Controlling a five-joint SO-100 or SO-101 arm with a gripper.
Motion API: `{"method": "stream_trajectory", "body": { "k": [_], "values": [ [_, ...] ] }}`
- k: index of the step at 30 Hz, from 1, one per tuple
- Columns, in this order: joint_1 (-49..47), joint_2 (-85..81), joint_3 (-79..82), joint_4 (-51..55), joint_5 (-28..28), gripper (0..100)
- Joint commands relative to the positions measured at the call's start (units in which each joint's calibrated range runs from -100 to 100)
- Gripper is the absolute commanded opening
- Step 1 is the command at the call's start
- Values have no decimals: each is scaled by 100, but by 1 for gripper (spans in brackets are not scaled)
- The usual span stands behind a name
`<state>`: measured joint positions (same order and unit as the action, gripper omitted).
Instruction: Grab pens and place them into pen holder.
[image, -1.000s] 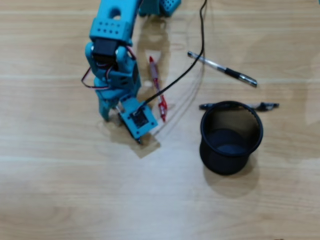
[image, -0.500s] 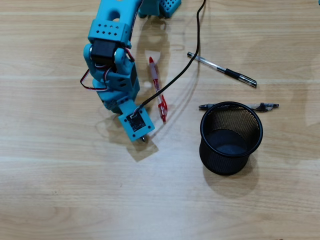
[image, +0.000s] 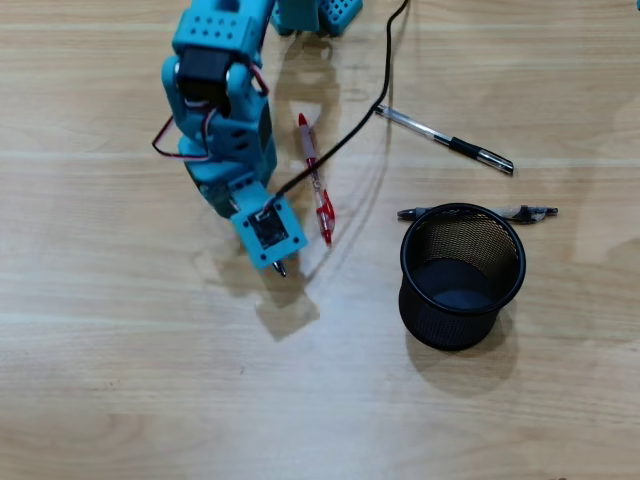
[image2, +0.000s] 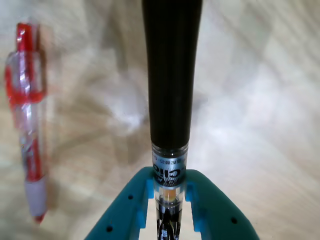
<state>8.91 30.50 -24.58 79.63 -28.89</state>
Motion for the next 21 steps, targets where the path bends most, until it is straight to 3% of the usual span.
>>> {"method": "stream_trajectory", "body": {
  "k": [1,6,15,21],
  "values": [
    [-27,-1373,-31,379,-16,2],
    [-136,-2468,-22,479,-32,2],
    [-950,-4320,539,351,-744,2],
    [-2194,-5211,1589,-1334,-1351,2]
  ]
}}
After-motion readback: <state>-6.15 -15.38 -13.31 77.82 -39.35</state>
